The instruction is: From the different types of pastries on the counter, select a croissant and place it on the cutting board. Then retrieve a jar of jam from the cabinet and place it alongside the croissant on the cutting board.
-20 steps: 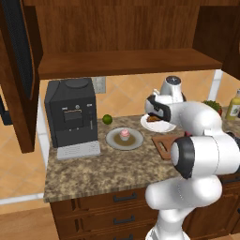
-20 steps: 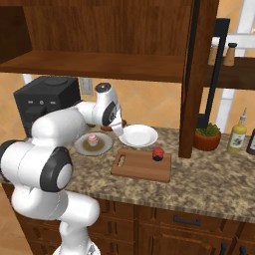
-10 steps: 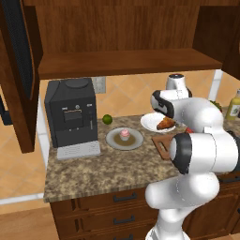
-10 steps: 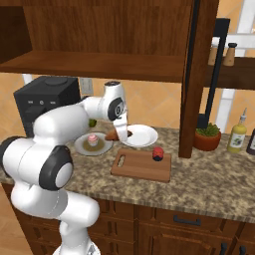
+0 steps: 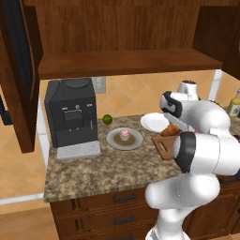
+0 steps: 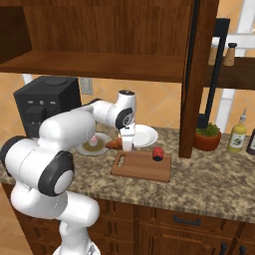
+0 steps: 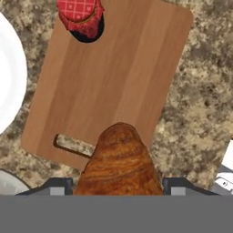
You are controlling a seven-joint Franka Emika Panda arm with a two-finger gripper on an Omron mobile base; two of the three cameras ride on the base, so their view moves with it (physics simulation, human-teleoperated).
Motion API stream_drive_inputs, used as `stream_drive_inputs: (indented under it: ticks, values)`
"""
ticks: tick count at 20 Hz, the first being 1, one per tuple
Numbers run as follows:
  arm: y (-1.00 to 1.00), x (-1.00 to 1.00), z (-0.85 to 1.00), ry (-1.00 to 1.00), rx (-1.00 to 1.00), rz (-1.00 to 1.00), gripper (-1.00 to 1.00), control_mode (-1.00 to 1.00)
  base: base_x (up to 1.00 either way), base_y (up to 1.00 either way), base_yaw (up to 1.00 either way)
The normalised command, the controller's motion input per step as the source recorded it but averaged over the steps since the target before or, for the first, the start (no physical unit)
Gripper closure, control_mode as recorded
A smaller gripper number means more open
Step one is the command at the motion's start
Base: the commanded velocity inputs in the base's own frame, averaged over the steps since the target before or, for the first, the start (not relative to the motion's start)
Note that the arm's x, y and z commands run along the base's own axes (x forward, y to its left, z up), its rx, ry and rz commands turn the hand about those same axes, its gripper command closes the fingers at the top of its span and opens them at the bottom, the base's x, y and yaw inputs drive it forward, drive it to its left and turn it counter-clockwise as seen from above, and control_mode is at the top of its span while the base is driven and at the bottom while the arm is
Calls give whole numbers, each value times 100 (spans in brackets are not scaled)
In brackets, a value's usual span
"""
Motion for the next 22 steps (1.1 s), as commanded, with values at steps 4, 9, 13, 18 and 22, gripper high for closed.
stream_drive_inputs:
  ticks: [4, 9, 13, 18, 22]
  values:
    - [-18, 0, -48, 0, -11, 0, 100, -100, 0, 0, 0]
    - [-22, 8, -44, -1, -20, 2, 100, -100, 0, 0, 0]
    - [-7, 7, -14, 0, -5, 3, 100, -100, 0, 0, 0]
    - [-30, 59, -6, -1, 13, 4, 100, -100, 0, 0, 0]
    - [-3, 46, 0, -2, 1, 4, 100, -100, 0, 0, 0]
